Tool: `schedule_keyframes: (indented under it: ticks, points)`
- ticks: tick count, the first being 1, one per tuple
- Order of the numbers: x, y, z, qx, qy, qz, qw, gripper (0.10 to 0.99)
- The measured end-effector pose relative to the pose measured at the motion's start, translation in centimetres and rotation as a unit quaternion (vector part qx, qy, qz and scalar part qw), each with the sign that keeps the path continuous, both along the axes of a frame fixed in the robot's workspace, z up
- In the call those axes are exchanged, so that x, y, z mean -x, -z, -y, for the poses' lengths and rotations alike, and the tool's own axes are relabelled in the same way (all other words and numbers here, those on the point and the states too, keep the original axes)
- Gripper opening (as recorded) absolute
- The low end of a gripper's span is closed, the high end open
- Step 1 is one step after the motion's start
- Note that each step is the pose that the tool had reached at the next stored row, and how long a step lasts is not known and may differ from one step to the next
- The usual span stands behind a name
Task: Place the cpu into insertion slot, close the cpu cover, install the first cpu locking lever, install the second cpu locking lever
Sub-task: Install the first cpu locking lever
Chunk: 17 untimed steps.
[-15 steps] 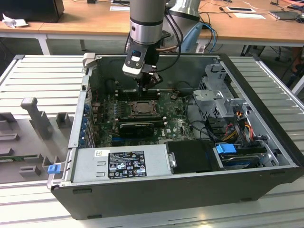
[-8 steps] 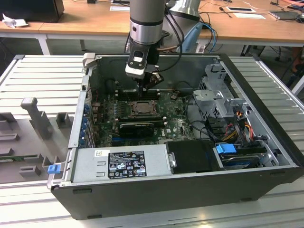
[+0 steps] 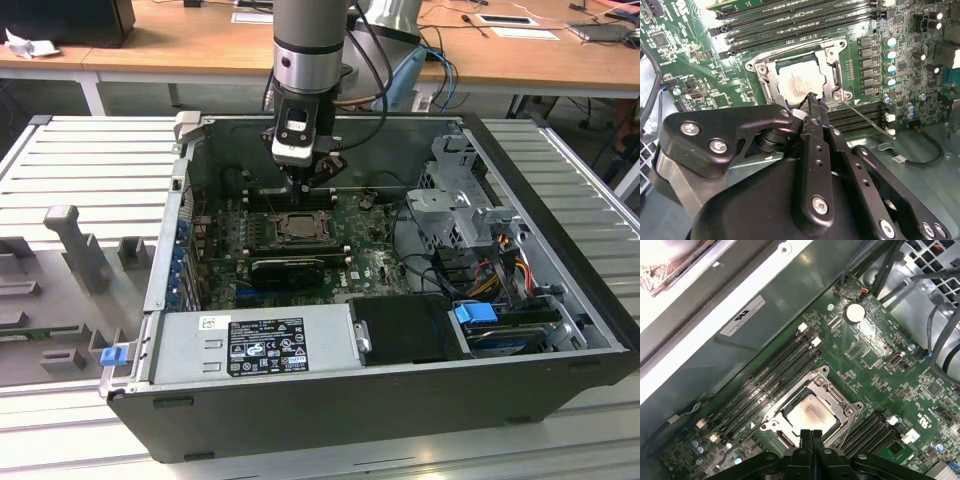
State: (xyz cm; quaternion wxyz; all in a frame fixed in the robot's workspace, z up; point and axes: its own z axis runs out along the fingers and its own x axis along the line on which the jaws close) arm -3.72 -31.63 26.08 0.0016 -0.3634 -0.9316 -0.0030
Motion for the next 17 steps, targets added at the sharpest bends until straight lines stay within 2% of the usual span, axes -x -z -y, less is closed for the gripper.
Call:
schedule_keyframes:
  ticks: [8,13,17]
  points:
    - [0.00,0.00,0.02,0.0000,-0.044,0.0000,0.9990,0.106]
    - [-0.01,0.01,0.02,0.0000,-0.085,0.0008,0.9964,0.106]
    - [0.00,0.00,0.03,0.0000,-0.114,0.0008,0.9935,0.106]
